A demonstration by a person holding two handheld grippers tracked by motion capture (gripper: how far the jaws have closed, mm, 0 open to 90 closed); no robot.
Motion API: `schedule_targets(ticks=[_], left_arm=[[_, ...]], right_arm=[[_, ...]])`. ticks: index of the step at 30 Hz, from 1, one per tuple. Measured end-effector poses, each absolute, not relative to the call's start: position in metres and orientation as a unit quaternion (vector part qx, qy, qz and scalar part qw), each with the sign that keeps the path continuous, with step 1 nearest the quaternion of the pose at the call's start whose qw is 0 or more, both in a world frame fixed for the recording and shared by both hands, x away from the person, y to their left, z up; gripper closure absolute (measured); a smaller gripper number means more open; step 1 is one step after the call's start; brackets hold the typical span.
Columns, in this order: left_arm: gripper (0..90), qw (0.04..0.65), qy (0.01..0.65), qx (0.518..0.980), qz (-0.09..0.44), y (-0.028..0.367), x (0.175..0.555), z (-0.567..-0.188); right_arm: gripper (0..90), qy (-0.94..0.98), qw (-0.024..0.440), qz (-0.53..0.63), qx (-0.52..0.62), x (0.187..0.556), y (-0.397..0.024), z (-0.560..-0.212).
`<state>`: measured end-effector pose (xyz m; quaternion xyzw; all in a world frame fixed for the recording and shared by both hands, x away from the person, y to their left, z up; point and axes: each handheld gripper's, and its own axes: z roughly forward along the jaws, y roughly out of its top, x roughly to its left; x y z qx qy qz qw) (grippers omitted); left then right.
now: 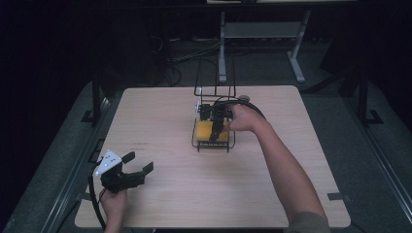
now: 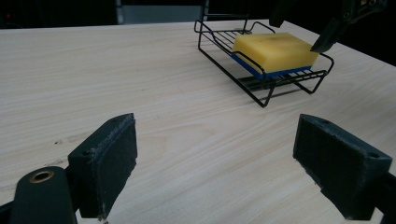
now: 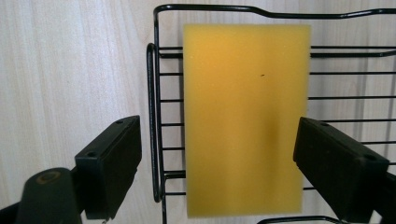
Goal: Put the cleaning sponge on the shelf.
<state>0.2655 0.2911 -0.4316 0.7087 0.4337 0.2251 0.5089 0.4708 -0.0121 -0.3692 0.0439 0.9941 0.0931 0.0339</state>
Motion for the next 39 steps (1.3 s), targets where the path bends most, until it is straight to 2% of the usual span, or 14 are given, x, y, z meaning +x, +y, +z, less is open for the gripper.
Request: schedule_targets(ticks=[39], left_arm=[[13.0, 0.508, 0.433, 0.71, 0.224, 0.29, 0.266, -0.432]], right_arm=[[15.5, 0.996, 0.04, 0.078, 0.026, 0.447, -0.009, -0.372]])
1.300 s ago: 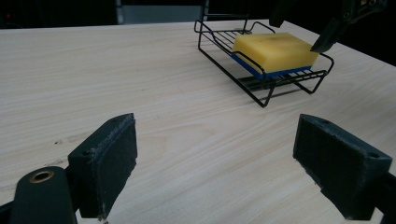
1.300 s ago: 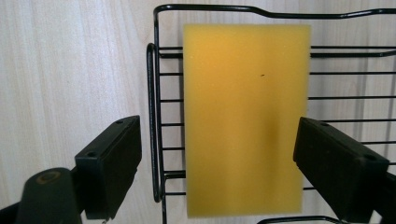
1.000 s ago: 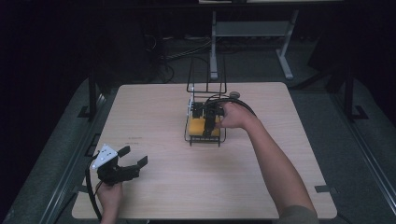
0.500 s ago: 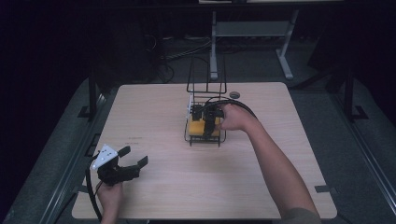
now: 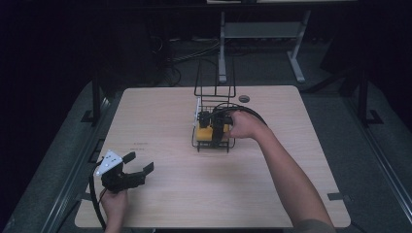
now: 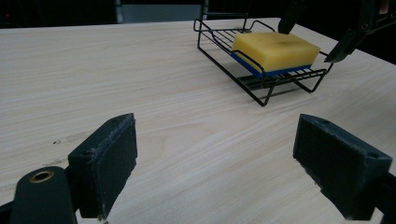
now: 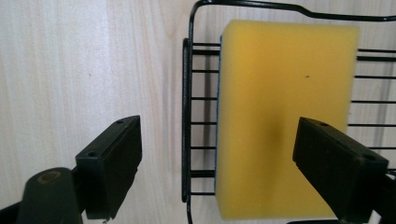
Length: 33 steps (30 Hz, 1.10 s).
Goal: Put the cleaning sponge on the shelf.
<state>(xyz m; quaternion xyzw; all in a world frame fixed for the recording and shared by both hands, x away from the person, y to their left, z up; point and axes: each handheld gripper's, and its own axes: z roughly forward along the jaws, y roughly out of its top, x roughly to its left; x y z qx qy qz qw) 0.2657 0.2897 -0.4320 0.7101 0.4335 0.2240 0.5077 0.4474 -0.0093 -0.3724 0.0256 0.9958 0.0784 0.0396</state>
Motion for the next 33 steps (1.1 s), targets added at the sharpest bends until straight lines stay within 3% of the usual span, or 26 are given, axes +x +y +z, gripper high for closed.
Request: schedule_targets(ticks=[33], left_arm=[[13.0, 0.504, 0.433, 0.712, 0.226, 0.289, 0.265, -0.432]], right_arm=[[15.5, 0.995, 0.043, 0.083, 0.019, 0.418, -0.016, -0.376]])
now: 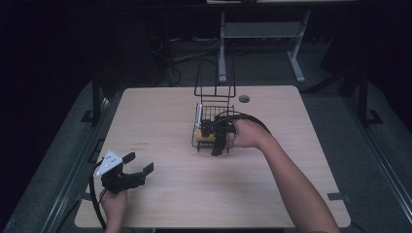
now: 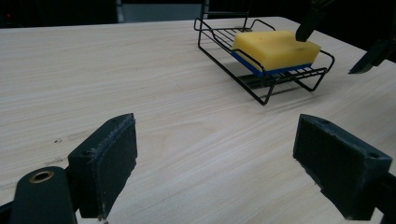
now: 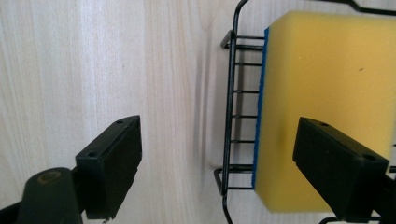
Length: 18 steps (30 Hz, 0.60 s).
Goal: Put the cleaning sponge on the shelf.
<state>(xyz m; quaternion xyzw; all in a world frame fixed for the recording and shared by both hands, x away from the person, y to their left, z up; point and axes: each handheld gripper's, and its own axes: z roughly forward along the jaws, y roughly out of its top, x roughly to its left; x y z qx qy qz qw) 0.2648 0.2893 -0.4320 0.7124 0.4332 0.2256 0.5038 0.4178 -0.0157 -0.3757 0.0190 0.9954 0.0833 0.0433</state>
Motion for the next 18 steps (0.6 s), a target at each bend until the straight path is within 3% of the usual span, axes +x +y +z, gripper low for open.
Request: schedule_targets(ticks=[18], left_arm=[[13.0, 0.503, 0.427, 0.716, 0.227, 0.286, 0.265, -0.431]], right_arm=[[15.4, 0.995, 0.04, 0.087, 0.024, 0.405, -0.025, -0.381]])
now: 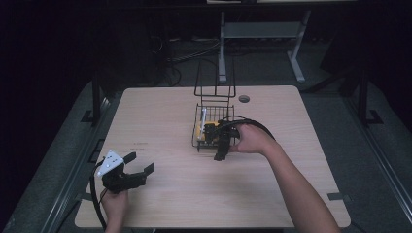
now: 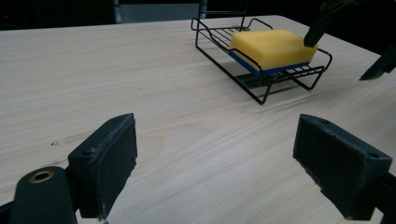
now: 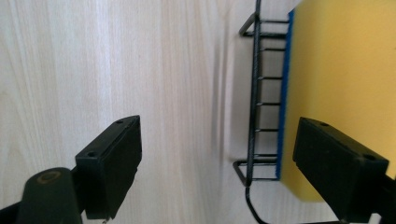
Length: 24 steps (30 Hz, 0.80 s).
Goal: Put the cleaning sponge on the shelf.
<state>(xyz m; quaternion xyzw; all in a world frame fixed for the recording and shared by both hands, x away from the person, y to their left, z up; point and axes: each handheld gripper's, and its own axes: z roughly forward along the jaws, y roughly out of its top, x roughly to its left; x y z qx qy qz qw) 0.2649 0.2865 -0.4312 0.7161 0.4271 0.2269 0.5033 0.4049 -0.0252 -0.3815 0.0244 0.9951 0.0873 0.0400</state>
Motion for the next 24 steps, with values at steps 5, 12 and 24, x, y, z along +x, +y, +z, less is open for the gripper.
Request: schedule_targets(ticks=[5, 12, 24], left_arm=[[13.0, 0.501, 0.426, 0.718, 0.228, 0.286, 0.265, -0.432], [13.0, 0.502, 0.429, 0.716, 0.227, 0.287, 0.264, -0.432], [13.0, 0.5, 0.428, 0.718, 0.227, 0.286, 0.264, -0.432]], right_arm=[[15.5, 0.994, 0.041, 0.097, 0.023, 0.401, -0.026, -0.38], [15.4, 0.994, 0.035, 0.099, 0.025, 0.394, -0.028, -0.386], [15.2, 0.995, 0.031, 0.093, 0.03, 0.383, -0.036, -0.394]])
